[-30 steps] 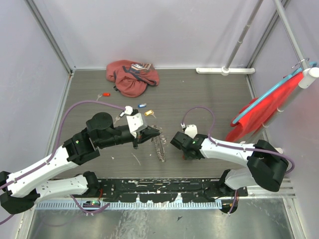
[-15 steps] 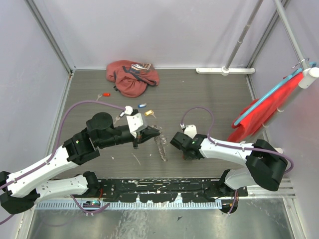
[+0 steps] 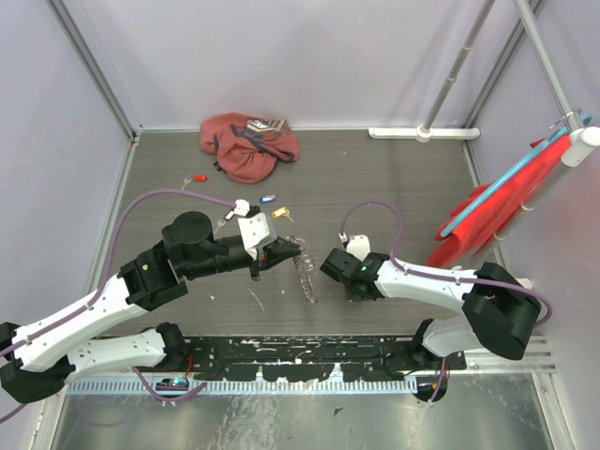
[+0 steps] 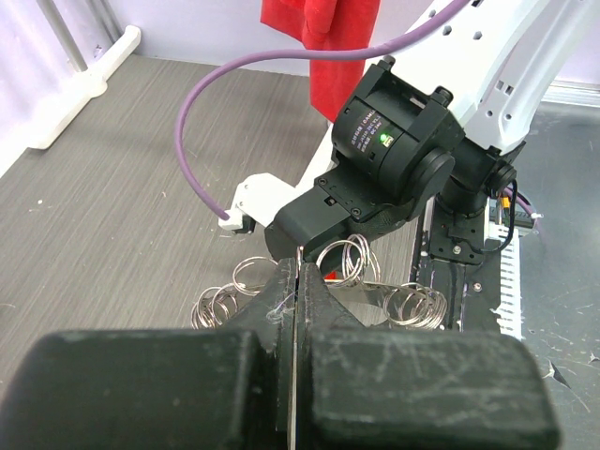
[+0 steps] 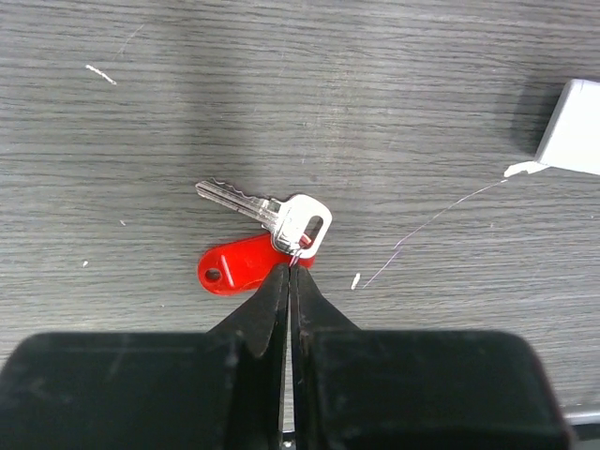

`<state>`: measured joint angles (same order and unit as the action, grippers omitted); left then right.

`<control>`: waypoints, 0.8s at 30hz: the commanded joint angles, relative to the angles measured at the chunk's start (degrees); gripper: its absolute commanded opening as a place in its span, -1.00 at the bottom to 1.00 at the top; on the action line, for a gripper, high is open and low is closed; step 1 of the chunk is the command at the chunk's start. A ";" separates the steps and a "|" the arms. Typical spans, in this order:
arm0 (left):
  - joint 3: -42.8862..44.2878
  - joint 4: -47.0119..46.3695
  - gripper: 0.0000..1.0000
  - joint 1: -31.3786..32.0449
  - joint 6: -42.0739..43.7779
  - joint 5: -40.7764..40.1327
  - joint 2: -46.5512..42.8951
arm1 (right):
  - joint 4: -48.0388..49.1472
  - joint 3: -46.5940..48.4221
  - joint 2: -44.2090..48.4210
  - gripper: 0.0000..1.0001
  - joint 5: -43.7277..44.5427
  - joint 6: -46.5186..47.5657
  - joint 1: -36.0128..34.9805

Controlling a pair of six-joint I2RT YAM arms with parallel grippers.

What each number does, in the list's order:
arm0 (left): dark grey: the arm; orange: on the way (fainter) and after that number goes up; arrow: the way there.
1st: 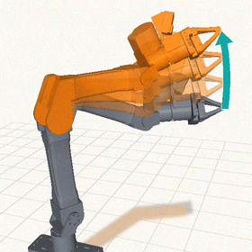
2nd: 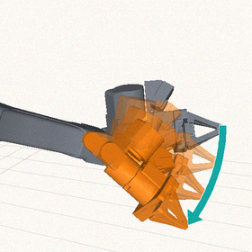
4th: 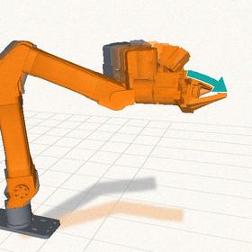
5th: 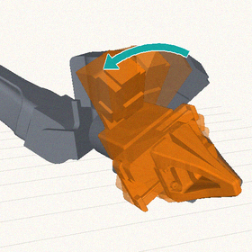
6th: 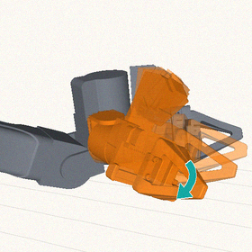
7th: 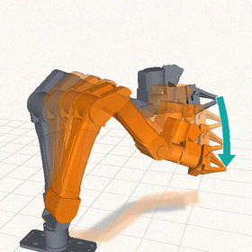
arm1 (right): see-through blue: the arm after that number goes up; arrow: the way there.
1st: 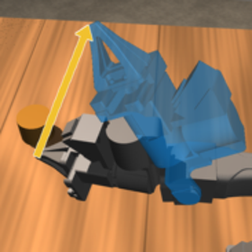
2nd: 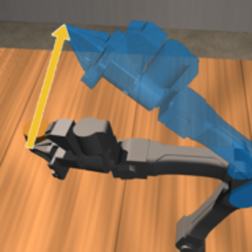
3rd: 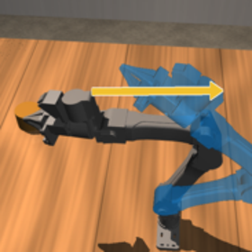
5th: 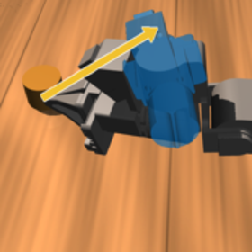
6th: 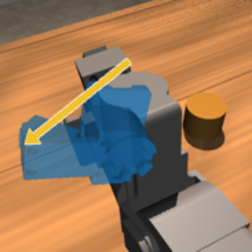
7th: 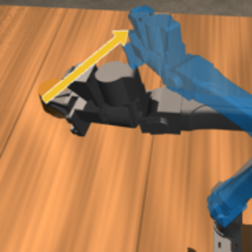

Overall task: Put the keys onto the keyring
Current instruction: Pick up the key from the center of the board.

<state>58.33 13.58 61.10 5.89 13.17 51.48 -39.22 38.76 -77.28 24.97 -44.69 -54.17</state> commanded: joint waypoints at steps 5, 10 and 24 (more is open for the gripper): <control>1.55 -3.42 -1.00 -0.26 0.00 0.87 -0.53 | -1.77 2.37 2.17 -0.99 2.19 3.38 -0.23; 1.83 -3.45 -1.00 -0.16 0.09 0.82 -0.50 | -3.04 5.92 7.38 -0.99 0.64 7.29 -0.21; 2.06 -2.34 -1.00 -0.27 0.91 -0.06 -1.09 | 6.28 13.53 28.91 -0.99 -20.40 28.77 -0.22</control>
<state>58.33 13.63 61.10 5.98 13.13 51.48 -37.58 47.88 -52.10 14.24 -24.53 -54.17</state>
